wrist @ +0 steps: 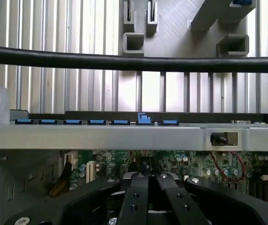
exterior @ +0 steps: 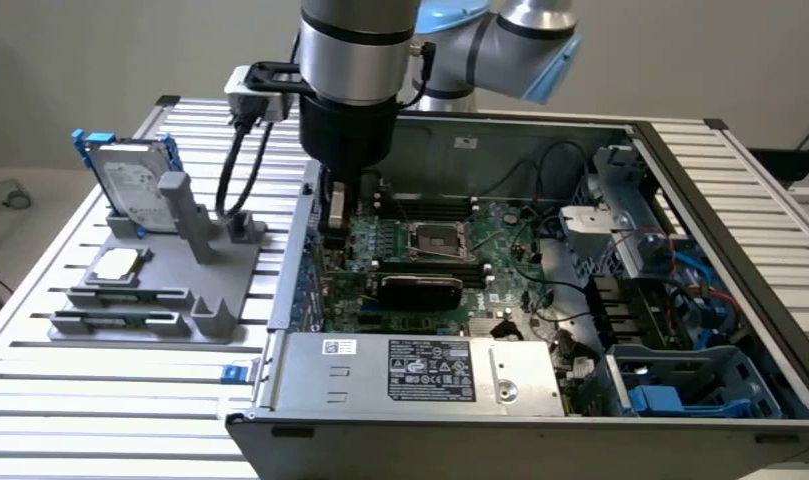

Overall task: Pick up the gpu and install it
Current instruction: 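Press down on the gpu until it lock into place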

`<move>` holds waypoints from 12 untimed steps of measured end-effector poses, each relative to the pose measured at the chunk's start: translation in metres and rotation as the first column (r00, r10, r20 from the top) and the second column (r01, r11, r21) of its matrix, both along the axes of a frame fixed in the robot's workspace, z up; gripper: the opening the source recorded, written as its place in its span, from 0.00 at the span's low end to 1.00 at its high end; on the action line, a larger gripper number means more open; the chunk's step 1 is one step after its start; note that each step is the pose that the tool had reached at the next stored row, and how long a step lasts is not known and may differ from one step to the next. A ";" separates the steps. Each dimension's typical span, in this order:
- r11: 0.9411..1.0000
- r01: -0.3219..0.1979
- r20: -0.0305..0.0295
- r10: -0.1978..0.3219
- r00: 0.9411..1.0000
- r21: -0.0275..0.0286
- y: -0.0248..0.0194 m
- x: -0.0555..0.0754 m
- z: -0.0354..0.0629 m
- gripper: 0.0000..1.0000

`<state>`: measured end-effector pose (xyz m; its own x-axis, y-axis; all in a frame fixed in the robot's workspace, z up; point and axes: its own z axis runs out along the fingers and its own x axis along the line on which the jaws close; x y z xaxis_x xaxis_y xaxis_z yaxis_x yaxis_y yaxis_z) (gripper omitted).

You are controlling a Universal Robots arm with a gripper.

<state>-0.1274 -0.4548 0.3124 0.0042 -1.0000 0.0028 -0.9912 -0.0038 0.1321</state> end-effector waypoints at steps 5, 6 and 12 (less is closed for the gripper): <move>1.000 0.000 0.000 0.000 1.000 0.000 0.0000 0.022 0.0009 0.11; 1.000 0.000 0.001 0.000 1.000 0.000 0.0000 0.026 0.0010 0.11; 1.000 0.000 0.013 0.000 1.000 0.004 0.0003 0.043 0.0011 0.11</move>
